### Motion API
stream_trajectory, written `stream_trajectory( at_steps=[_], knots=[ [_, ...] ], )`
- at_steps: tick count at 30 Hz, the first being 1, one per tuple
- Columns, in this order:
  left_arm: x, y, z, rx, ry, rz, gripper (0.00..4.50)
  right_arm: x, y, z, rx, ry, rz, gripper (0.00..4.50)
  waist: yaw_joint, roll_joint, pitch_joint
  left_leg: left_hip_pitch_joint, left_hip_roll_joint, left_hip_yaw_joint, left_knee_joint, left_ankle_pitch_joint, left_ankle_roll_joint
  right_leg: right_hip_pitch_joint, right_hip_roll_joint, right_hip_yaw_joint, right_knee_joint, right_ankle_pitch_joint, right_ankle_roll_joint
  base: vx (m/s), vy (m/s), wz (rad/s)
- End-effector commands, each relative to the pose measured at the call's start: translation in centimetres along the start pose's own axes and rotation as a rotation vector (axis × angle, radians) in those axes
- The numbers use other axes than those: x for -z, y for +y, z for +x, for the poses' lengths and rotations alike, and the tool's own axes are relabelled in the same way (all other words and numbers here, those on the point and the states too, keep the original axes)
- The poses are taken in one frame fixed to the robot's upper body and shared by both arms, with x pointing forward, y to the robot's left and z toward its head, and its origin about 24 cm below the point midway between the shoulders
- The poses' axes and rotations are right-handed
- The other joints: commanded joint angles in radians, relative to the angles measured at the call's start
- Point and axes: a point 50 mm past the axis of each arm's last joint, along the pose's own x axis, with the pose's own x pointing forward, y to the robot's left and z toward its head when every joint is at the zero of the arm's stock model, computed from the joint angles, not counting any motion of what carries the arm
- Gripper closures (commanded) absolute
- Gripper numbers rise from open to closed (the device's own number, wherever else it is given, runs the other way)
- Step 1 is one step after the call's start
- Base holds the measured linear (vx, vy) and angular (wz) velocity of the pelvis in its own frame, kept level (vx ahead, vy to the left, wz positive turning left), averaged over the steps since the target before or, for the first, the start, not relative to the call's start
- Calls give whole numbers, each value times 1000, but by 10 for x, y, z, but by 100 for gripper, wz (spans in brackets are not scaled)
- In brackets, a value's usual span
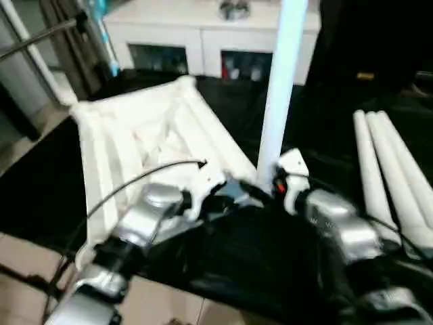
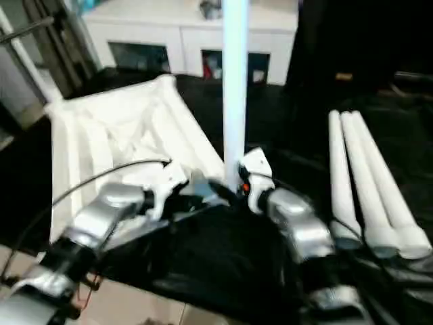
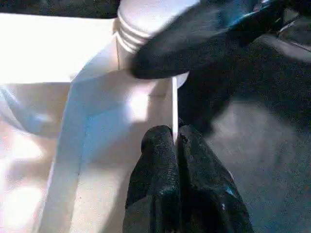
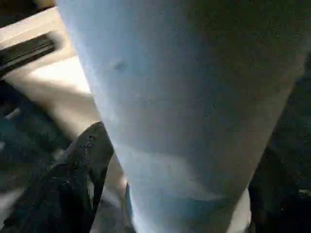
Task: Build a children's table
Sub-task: Rotate leg to tighten
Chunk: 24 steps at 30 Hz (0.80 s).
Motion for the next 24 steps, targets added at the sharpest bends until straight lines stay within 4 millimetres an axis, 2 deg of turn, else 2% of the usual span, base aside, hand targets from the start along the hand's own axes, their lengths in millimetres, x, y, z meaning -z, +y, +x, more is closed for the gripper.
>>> stream_trajectory(
  at_steps=[1, 6, 7, 9, 12, 17, 18, 20, 21, 24],
  knots=[
    [-12, -13, 8, 127, -42, 55, 450, -3, 13, 3, -131, 9, -28, 65, 3, -15, -64, 13, 61, -20, -54, -100, 124, 50, -87, 50, -60, 16, -253, 0, 0, 0],
    [-9, -14, 0, 178, -30, 61, 450, -3, 12, -14, -246, 48, -54, 81, 11, -16, -56, 17, 63, -19, -59, -172, 93, 49, -87, 50, -75, -133, -234, 0, 0, 0],
    [-9, -15, -2, 196, -28, 58, 450, -4, 13, -18, -270, 60, -50, 104, 12, -14, -56, 17, 63, -21, -60, -174, 89, 49, -88, 51, -75, -140, -231, 0, 0, 0],
    [-9, -15, -2, 196, -28, 58, 450, -4, 13, -18, -270, 60, -50, 111, 14, -16, -55, 17, 64, -20, -60, -175, 82, 47, -87, 52, -76, -155, -227, 0, 0, 0],
    [-8, -16, -7, 225, -28, 55, 450, -3, 16, -22, -322, 81, -30, 146, 19, -18, -58, 17, 63, -21, -58, -152, 83, 49, -87, 52, -73, -144, -224, 0, 0, 0],
    [-9, -16, -8, 232, -28, 51, 450, 0, 20, -22, -354, 89, -7, 173, 25, -17, -60, 16, 62, -20, -56, -133, 88, 47, -86, 50, -71, -122, -229, 0, 0, 0],
    [-9, -16, -8, 233, -27, 50, 450, 0, 22, -22, -363, 90, 1, 173, 28, -12, -60, 17, 63, -21, -56, -134, 85, 47, -87, 50, -70, -122, -229, 0, 0, 0],
    [-8, -16, -8, 229, -23, 50, 450, 1, 23, -22, -369, 91, 6, 179, 28, -15, -61, 18, 63, -21, -56, -134, 83, 47, -86, 50, -69, -112, -229, 0, 0, 0],
    [-8, -15, -7, 223, -16, 50, 450, 2, 25, -22, -375, 92, 10, 179, 29, -12, -61, 18, 62, -21, -56, -135, 82, 47, -86, 50, -70, -110, -229, 0, 0, 0],
    [-8, -11, -3, 160, -4, 44, 450, 6, 27, -19, -342, 79, 37, 181, 29, -13, -61, 17, 62, -21, -55, -132, 82, 48, -87, 50, -69, -99, -229, 0, 0, 0]
  ],
)
